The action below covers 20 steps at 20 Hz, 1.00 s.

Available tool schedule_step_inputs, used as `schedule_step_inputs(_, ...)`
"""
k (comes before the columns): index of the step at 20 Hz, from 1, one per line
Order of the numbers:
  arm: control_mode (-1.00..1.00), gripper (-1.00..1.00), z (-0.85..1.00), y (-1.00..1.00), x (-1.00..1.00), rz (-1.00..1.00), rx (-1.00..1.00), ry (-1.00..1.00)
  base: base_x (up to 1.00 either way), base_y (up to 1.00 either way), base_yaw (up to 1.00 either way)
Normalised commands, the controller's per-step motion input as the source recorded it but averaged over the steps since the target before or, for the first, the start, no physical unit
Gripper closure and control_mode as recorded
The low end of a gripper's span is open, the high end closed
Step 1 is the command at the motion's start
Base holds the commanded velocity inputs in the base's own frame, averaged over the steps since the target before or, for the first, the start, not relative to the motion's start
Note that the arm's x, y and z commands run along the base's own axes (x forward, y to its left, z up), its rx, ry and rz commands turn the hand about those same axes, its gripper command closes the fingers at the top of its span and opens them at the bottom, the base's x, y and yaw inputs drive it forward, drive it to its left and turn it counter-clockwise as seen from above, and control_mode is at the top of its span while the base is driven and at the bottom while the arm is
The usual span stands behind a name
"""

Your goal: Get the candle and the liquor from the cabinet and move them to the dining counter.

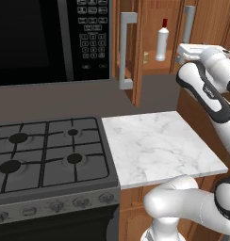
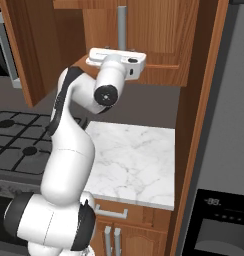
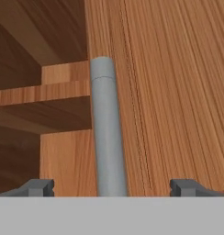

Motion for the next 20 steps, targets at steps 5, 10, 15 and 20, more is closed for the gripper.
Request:
schedule_step_inputs(5,-1.0,-1.0,0.0,0.0,0.21,0.0,0.0,0.0,0.0,0.0,0.0)
schedule_step_inputs(10,-1.0,-1.0,0.0,0.0,0.15,0.01,0.0,0.0,0.0,0.0,0.0)
schedule_step_inputs(15,-1.0,-1.0,0.0,0.0,0.19,0.0,0.0,0.0,0.0,0.0,0.0)
schedule_step_inputs(20,-1.0,-1.0,0.0,0.0,0.16,0.01,0.0,0.0,0.0,0.0,0.0)
